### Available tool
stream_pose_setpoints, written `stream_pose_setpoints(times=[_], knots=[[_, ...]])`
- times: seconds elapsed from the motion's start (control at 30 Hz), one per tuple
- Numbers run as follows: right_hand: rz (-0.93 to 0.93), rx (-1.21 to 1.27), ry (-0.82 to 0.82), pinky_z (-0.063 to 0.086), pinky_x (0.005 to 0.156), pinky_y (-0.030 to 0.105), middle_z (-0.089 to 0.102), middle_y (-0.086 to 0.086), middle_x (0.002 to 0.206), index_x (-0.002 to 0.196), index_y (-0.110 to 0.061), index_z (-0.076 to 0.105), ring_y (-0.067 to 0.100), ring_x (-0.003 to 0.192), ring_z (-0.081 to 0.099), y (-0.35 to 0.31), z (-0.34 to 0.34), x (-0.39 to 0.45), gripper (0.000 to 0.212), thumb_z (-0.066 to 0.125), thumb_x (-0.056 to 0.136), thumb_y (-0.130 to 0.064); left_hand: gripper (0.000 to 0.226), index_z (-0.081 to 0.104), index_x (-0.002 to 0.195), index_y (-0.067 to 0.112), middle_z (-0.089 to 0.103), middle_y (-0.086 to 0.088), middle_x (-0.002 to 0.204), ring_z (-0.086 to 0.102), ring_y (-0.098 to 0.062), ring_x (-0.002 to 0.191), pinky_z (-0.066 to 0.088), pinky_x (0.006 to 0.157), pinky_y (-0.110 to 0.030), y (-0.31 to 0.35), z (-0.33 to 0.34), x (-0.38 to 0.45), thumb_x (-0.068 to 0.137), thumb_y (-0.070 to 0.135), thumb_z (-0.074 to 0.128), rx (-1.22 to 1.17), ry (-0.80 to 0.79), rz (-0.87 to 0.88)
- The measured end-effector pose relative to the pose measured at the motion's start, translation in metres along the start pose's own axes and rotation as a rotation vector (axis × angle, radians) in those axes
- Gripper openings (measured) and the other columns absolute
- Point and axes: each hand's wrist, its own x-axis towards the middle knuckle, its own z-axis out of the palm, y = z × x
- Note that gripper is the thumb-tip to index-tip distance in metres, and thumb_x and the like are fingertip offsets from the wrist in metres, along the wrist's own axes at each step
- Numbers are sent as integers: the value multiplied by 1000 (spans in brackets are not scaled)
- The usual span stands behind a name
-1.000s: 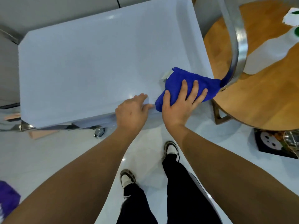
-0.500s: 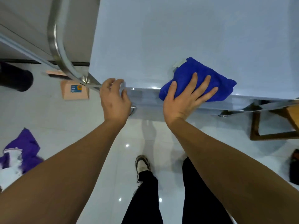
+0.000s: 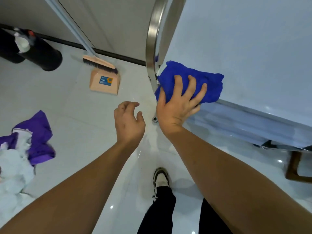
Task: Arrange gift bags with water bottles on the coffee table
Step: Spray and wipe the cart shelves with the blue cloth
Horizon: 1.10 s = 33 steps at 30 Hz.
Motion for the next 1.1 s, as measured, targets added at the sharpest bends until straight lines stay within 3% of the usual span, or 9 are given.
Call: stream_pose_setpoints(times=[0.13, 0.27, 0.37, 0.47, 0.67, 0.77, 0.83, 0.97, 1.1], knots=[[-204, 91, -11, 42, 93, 52, 58, 10, 134, 119, -18, 69, 39, 138, 31, 5, 8, -17, 41, 75, 79, -16, 28, 64, 126, 18, 54, -1, 130, 48, -17, 124, 31, 93, -17, -17, 12, 1, 98, 17, 59, -29, -38, -21], [-420, 200, -32, 37, 97, 46, 63, 13, 126, 113, -10, 73, 41, 135, 36, 35, -3, -24, 34, 70, 79, -7, 25, 66, 120, 14, 60, -2, 120, 56, -16, 111, 34, 90, -16, -13, 42, -8, 97, 14, 57, -104, -69, 16], [-520, 241, -81, 38, 101, 47, 65, 15, 120, 110, -7, 74, 42, 131, 42, 67, -8, -32, 32, 67, 79, -5, 11, 62, 103, 9, 59, 5, 94, 56, 2, 81, 36, 71, -3, -2, 65, -22, 93, 6, 59, -167, -100, -42], [-498, 246, -123, 37, 110, 51, 65, 19, 118, 110, -3, 73, 47, 127, 47, 106, -12, -42, 31, 70, 79, -1, 10, 55, 92, 7, 54, 6, 79, 53, -4, 65, 39, 61, -4, 3, 91, -37, 89, -2, 59, -192, -148, -57], [-364, 189, -214, 40, 106, 56, 59, 14, 130, 124, -9, 66, 41, 132, 41, 171, -9, -22, 38, 72, 89, -20, 27, 66, 124, 12, 65, -3, 123, 60, -17, 108, 38, 89, -18, 11, 139, -44, 103, 19, 51, -146, -120, 69], [-344, 102, -209, 45, 98, 56, 57, 8, 134, 134, -19, 61, 38, 133, 39, 173, 0, 7, 46, 65, 92, -38, 30, 66, 127, 14, 65, -3, 126, 59, -17, 113, 36, 91, -17, 19, 165, -29, 105, 22, 48, -150, -58, 80], [-337, -55, -364, 43, 102, 56, 45, 8, 148, 150, -26, 42, 36, 139, 32, 173, 17, 26, 62, 49, 96, -54, 28, 67, 122, 13, 67, -4, 119, 61, -19, 107, 35, 85, -16, 23, 182, -10, 104, 20, 47, -158, 15, 89], [-463, -493, -753, 7, 115, 70, 16, 6, 166, 160, -37, 5, 39, 151, 8, 189, 76, 45, 72, 17, 97, -69, 33, 65, 126, 14, 66, -6, 122, 60, -19, 107, 34, 85, -13, 16, 215, 28, 98, 10, 47, -184, 112, 154], [-522, -532, -663, -5, 116, 70, 2, 5, 169, 159, -40, -4, 44, 152, -6, 201, 112, 43, 76, 27, 94, -63, 28, 67, 117, 14, 68, -4, 114, 58, -11, 98, 45, 85, -19, 10, 240, 57, 97, 15, 48, -296, 114, 368]])
